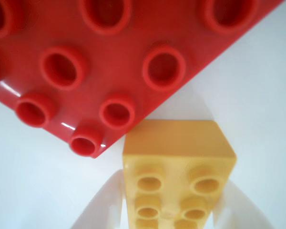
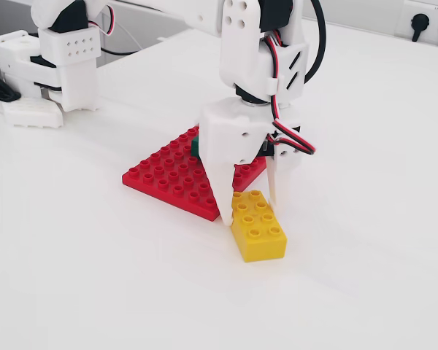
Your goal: Put yellow lego brick onto the green one
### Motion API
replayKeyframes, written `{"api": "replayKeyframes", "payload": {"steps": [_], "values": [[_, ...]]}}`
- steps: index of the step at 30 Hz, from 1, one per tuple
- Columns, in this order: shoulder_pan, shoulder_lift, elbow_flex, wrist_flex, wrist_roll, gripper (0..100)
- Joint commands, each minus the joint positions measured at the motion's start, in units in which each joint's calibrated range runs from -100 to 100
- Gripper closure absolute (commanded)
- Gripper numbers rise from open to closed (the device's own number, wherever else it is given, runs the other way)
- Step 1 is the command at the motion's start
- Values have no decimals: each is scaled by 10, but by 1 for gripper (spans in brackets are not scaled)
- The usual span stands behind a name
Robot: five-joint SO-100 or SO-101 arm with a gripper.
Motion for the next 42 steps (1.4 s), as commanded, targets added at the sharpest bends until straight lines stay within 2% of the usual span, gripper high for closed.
{"api": "replayKeyframes", "payload": {"steps": [1,27,31,38,42], "values": [[2,-2,-19,-3,1,87],[-1,-14,-24,-1,-7,88],[-3,-14,-71,17,-29,88],[-18,-13,-217,122,-56,87],[-18,-14,-288,132,-114,87]]}}
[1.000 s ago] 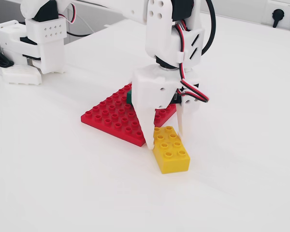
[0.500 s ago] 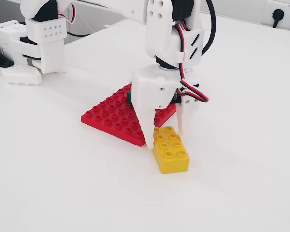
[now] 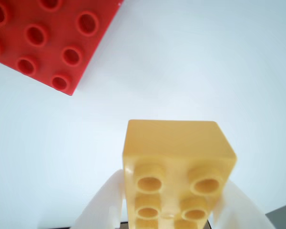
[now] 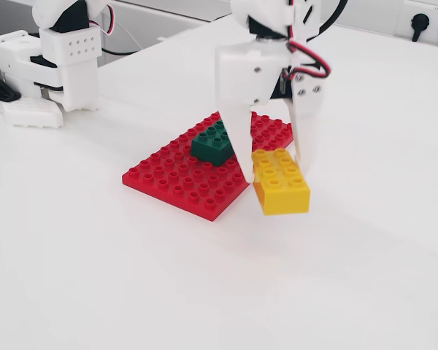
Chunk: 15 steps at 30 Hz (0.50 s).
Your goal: Put yellow lego brick onto the green one
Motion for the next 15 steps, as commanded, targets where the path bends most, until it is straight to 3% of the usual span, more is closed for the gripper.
{"api": "replayKeyframes", "payload": {"steps": [1,6,15], "values": [[3,-14,-80,10,-59,87],[19,-15,-85,10,-135,87],[34,-119,-10,11,-188,87]]}}
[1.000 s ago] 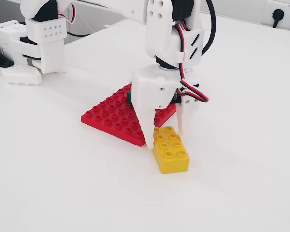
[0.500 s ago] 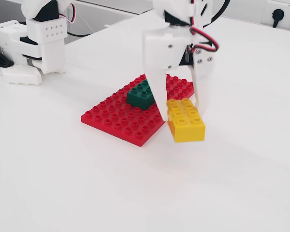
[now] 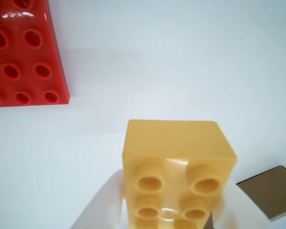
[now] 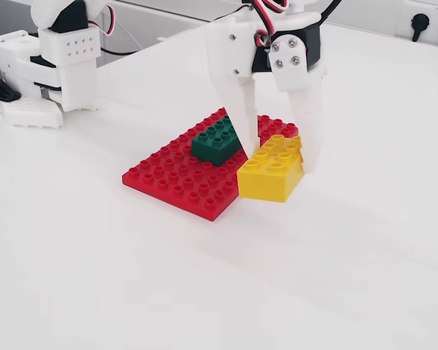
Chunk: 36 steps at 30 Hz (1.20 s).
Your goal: Put yellow lego brick onto the green one
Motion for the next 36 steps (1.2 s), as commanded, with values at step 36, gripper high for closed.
{"api": "replayKeyframes", "payload": {"steps": [36], "values": [[-153,-909,1166,-289,-53,87]]}}
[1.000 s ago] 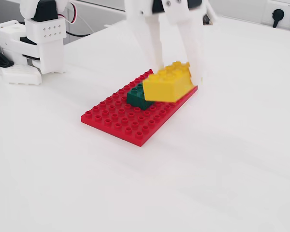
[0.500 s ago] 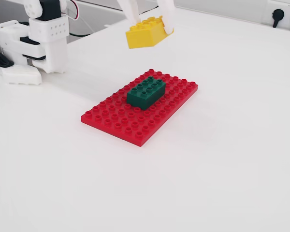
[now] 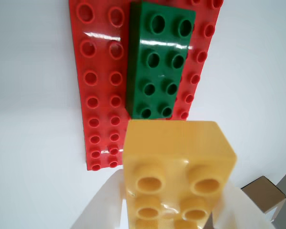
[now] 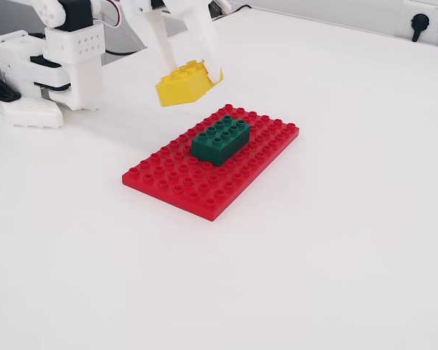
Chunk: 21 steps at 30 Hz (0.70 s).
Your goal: Put yellow lego brick onto the green one
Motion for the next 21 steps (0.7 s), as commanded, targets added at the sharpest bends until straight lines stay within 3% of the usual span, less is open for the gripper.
{"api": "replayKeyframes", "payload": {"steps": [1,11,21], "values": [[-52,-38,18,10,-1,87],[-78,63,-17,51,-19,87],[-77,215,-205,137,-54,87]]}}
